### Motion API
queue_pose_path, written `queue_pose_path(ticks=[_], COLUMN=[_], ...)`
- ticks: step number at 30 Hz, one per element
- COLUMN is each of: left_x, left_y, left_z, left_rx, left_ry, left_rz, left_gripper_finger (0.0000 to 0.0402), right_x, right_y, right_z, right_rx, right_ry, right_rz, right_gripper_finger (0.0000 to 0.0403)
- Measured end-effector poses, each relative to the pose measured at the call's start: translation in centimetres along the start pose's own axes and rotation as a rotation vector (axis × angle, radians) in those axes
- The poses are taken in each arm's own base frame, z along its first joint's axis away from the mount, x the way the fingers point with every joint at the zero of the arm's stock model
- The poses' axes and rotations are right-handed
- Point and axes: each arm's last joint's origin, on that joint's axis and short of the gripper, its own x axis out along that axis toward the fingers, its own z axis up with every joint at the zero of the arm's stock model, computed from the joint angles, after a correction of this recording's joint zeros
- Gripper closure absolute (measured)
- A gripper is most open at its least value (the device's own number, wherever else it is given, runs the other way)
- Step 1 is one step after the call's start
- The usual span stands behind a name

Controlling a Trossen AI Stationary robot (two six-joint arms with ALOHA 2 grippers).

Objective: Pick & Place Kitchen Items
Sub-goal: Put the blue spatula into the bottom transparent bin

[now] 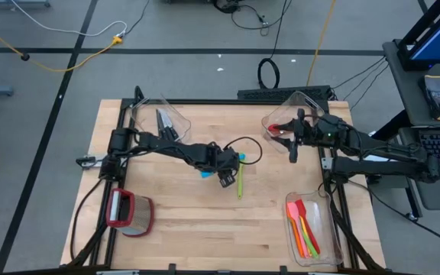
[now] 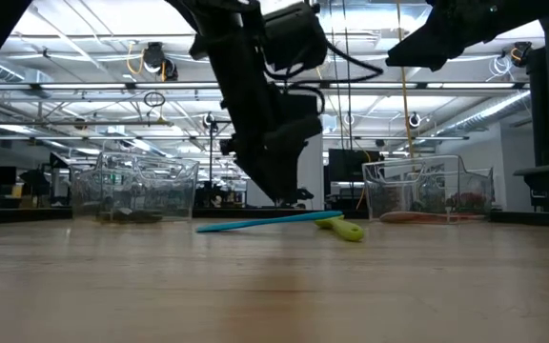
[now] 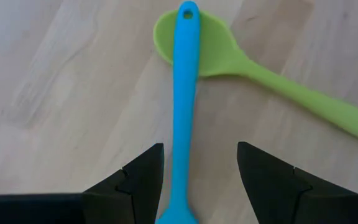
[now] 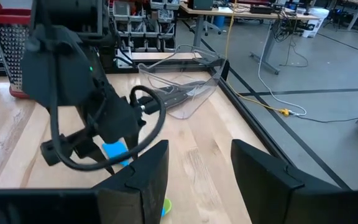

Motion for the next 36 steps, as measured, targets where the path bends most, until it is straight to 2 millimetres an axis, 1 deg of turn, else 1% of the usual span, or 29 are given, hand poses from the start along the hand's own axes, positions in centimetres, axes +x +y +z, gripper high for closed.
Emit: queue_pose_path(ticks=[7,10,16,18,21,27,28,30,33,36], left_x=[2.1,3.0,4.8,4.9,4.9,4.9,4.9,4.8,3.8,2.1], left_y=[0.9,1.3,1.4,1.3,1.2,1.2,1.3,1.3,1.5,2.0], left_z=[-0.3,-0.4,-1.0,-1.1,-1.3,-1.5,-1.5,-1.5,-1.1,-1.0], left_rx=[-0.033,-0.044,-0.063,-0.062,-0.057,-0.112,-0.118,-0.128,-0.14,-0.153], left_ry=[0.054,0.087,0.166,0.181,0.193,0.201,0.203,0.207,0.194,0.192], left_rz=[0.024,0.004,-0.073,-0.071,-0.067,-0.051,-0.05,-0.043,-0.035,-0.011], left_gripper_finger=[0.0195,0.0195,0.0195,0.0203,0.024,0.0368,0.0381,0.0384,0.0378,0.0389], right_x=[0.0,0.0,0.1,0.2,0.3,0.3,0.3,0.3,0.3,0.3], right_y=[0.0,0.0,0.0,0.0,0.0,0.0,0.0,0.0,0.0,0.0], right_z=[-0.1,-0.1,-0.2,-0.2,-0.3,-0.2,-0.2,-0.2,-0.2,-0.2], right_rx=[0.0,0.0,0.013,0.025,0.026,0.026,0.026,0.026,0.026,0.026], right_ry=[0.007,0.012,0.017,0.025,0.029,0.027,0.027,0.027,0.027,0.027], right_rz=[0.0,0.0,0.001,0.002,0.003,0.002,0.002,0.002,0.002,0.003], right_gripper_finger=[0.0236,0.0236,0.0236,0.0236,0.0236,0.0236,0.0236,0.0236,0.0236,0.0236])
